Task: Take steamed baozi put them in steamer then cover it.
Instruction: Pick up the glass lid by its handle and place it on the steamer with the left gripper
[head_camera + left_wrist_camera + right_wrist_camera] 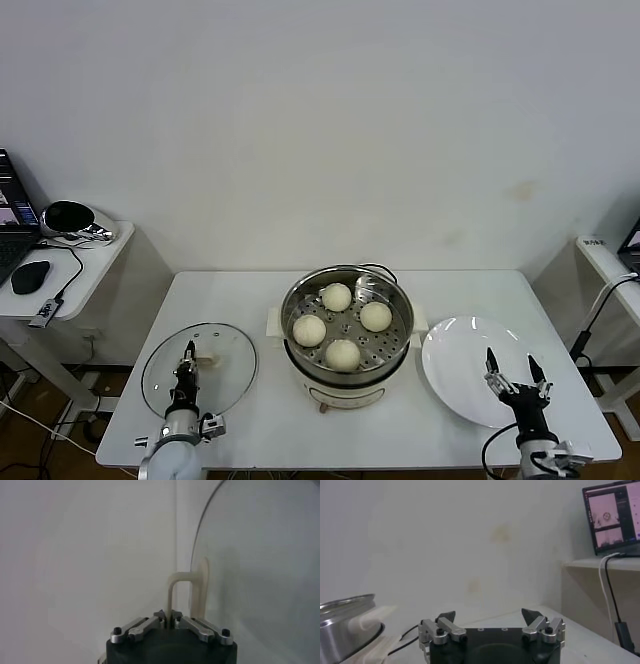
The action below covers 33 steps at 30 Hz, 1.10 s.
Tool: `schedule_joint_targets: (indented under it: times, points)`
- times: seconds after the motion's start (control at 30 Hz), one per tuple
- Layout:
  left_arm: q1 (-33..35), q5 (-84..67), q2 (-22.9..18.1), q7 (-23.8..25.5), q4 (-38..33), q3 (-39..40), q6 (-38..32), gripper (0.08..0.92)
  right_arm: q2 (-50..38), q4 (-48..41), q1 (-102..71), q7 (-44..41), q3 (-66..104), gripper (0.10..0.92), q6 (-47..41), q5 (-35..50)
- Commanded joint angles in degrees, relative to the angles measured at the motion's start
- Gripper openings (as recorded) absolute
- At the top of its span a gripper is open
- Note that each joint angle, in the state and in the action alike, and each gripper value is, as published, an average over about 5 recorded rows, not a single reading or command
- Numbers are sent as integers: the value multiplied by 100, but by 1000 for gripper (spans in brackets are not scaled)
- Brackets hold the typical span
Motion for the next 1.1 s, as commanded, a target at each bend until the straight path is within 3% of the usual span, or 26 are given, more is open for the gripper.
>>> schedule_joint_targets:
  times: [0.03, 0.23, 0.37, 0.77, 0.93, 1.1]
  points:
    - [444, -527, -27, 550, -1434, -35, 876, 134, 5, 20, 42, 14, -15, 823, -25, 42]
    - [921, -134, 186, 693, -2548, 167, 1967, 134, 60, 58, 183, 57, -23, 823, -108, 144]
    - [921, 507, 147, 1276, -2964, 81, 2597, 134, 82, 67, 206, 71, -12, 823, -128, 158]
    - [533, 1395, -278, 2951, -4439, -20, 2955, 134, 278, -40, 221, 183, 146, 823, -153, -283]
    - [173, 1591, -596, 3305, -4390, 261, 2937, 134, 268, -98, 180, 206, 158, 823, -183, -485]
    - [-275, 2179, -1180, 3466, -4081, 691, 2886, 134, 314, -132, 160, 239, 204, 823, -185, -536]
